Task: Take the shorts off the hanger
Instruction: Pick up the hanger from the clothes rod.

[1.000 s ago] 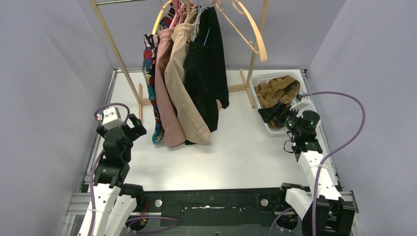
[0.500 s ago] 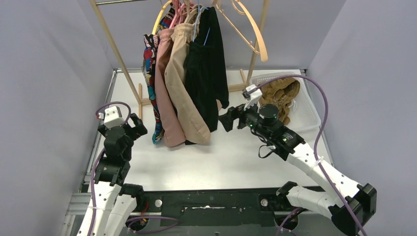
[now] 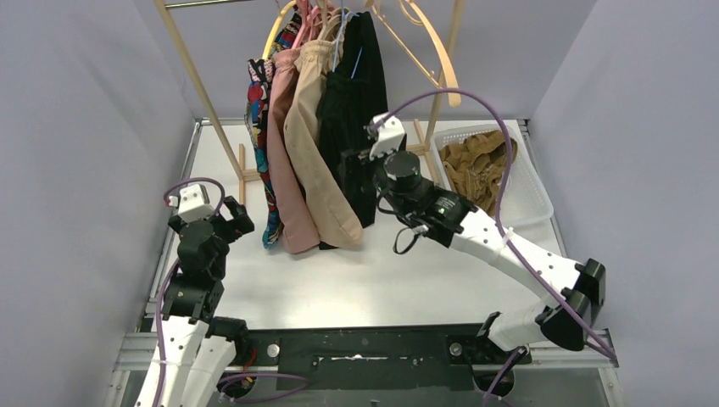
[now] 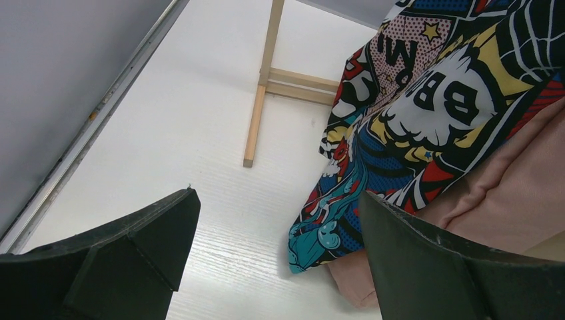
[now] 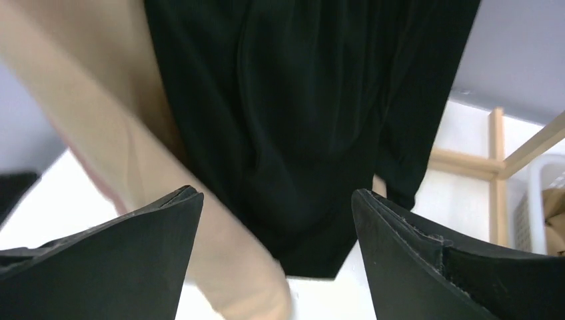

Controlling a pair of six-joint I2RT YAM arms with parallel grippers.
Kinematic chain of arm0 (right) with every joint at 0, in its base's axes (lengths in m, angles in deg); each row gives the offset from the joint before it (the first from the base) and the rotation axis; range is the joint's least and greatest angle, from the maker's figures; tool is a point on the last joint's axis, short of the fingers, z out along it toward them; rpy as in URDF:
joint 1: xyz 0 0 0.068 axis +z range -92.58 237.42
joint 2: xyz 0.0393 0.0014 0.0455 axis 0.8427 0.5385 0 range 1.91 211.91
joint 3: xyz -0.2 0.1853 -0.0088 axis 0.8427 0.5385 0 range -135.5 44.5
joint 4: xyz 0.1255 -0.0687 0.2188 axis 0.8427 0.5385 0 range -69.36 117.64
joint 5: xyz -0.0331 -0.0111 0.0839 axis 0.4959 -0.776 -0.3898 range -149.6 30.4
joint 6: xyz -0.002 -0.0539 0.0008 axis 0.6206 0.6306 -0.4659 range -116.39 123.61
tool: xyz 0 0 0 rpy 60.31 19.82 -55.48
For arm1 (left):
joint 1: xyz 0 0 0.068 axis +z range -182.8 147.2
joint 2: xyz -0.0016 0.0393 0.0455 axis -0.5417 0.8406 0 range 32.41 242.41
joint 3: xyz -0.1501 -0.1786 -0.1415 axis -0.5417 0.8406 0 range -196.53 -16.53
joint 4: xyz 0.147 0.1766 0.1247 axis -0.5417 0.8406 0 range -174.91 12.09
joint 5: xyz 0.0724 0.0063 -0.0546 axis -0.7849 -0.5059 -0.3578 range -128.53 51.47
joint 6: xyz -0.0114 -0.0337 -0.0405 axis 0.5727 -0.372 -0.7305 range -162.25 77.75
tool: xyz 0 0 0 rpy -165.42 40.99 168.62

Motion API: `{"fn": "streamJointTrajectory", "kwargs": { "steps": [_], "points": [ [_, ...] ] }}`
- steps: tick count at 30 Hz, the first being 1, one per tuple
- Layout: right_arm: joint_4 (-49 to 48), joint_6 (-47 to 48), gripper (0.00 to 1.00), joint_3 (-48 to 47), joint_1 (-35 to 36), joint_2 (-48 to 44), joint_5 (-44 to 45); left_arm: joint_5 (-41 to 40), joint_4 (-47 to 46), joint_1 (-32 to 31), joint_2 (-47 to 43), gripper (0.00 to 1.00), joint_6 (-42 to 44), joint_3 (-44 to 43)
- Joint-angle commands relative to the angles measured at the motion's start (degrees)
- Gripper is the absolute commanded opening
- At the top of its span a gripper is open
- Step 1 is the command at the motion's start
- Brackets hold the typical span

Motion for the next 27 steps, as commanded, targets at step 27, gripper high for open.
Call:
{"fn": "streamJointTrajectory", "kwargs": {
  "steps": [27],
  "points": [
    [16.64, -3.38, 0.79, -58.86, -7.13, 31.55, 1.58, 1.0, -2.25, 0.26, 0.03, 0.91, 1.31, -0.5]
  ]
}}
